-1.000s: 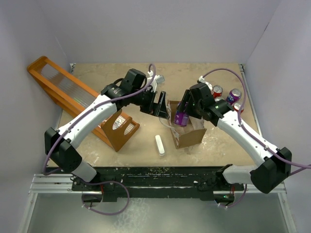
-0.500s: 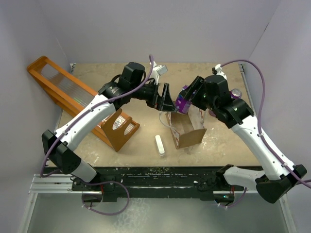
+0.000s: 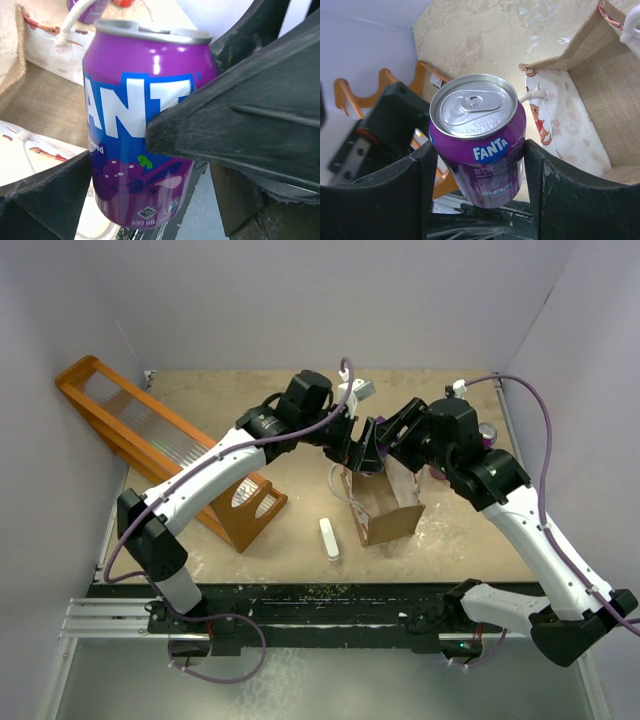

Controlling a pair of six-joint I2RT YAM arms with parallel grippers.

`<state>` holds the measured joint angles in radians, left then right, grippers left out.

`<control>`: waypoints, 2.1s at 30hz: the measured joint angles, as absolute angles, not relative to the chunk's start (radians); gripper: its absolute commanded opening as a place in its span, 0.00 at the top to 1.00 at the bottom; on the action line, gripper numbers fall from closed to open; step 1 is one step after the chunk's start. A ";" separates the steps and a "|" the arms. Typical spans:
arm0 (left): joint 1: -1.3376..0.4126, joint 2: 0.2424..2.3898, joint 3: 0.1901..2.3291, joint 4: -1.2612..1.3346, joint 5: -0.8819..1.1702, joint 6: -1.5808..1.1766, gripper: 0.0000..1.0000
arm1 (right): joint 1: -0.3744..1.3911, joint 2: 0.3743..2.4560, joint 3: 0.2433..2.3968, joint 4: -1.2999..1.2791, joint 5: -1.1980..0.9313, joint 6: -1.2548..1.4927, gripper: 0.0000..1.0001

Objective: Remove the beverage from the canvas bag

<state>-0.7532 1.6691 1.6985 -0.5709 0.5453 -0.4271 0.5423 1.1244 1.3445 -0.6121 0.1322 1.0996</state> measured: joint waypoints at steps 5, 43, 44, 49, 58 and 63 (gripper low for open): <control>-0.768 1.706 1.699 -0.580 0.535 -0.428 0.34 | 0.536 1.107 1.317 -0.607 0.130 1.137 1.00; -0.632 1.639 1.523 -0.513 0.685 -0.695 1.00 | 0.170 1.111 1.235 -0.521 -0.580 0.538 0.00; -0.613 1.651 1.523 -0.514 0.688 -0.717 1.00 | 0.160 1.111 1.230 -0.517 -0.592 0.550 0.00; -0.548 1.658 1.518 -0.467 0.729 -0.857 1.00 | 0.141 1.113 1.186 -0.494 -0.618 0.619 0.00; -0.534 1.644 1.507 -0.255 0.855 -1.148 1.00 | 0.141 1.100 1.009 -0.205 -0.752 0.966 0.00; -0.518 1.633 1.502 -0.107 0.896 -1.288 1.00 | 0.141 1.095 1.005 -0.021 -0.780 1.141 0.00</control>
<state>-0.5179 1.6329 1.5021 -0.1074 0.8963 -1.2884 0.1410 1.0954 1.0054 -0.0208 -0.7795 1.1408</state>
